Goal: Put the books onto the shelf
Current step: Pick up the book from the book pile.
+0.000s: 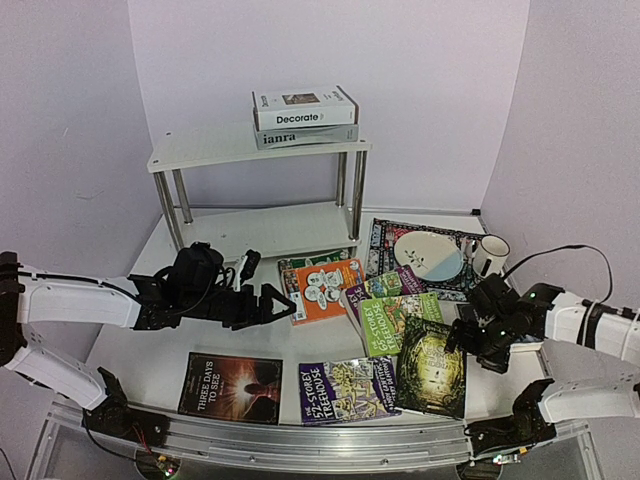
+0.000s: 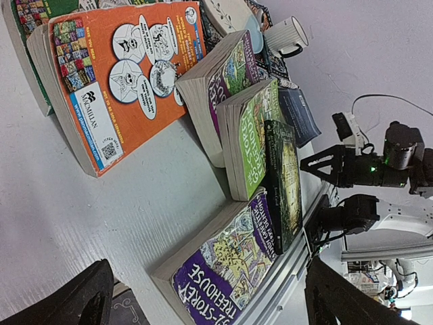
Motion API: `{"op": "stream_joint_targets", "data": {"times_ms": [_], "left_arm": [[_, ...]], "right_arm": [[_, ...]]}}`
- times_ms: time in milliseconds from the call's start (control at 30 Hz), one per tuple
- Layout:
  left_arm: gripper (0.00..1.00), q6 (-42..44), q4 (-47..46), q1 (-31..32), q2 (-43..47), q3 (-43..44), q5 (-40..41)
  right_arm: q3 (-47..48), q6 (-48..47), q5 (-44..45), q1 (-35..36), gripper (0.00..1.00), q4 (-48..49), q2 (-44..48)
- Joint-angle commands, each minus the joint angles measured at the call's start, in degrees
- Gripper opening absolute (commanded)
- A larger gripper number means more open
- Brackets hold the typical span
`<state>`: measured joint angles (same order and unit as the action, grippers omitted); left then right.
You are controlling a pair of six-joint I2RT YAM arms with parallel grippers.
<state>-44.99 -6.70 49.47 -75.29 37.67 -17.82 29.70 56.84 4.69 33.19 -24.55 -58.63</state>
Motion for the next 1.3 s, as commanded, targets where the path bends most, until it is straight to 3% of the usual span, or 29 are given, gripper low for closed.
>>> {"op": "stream_joint_targets", "data": {"times_ms": [0, 200, 433, 600, 867, 1267], "left_arm": [[1.0, 0.46, -2.55, 0.19, 0.58, 0.55, 0.14], [1.0, 0.02, -2.5, 0.19, 1.41, 0.26, 0.35], [1.0, -1.04, -2.47, 0.31, 2.07, -0.19, 0.43], [1.0, -1.32, -2.52, 0.51, 2.36, -0.31, 0.09], [1.0, -0.93, -2.54, 1.53, 0.37, 0.66, -0.36], [1.0, -1.08, -2.71, 3.18, -1.69, 1.29, 0.29]], "right_arm": [[-5.68, 0.6, -8.72, 0.3, 0.98, 9.83, 3.42], [-10.39, 6.34, -15.26, 0.78, 0.98, 28.27, 2.72], [-2.65, 4.27, -17.74, 6.04, 0.98, 33.38, -7.48], [0.66, 2.76, -16.45, 9.01, 0.98, 32.69, -8.91], [-0.49, 0.98, -10.23, 9.01, 0.98, 24.9, -3.01], [2.22, -5.92, -11.16, 9.03, 0.98, 18.43, -4.59]]}}
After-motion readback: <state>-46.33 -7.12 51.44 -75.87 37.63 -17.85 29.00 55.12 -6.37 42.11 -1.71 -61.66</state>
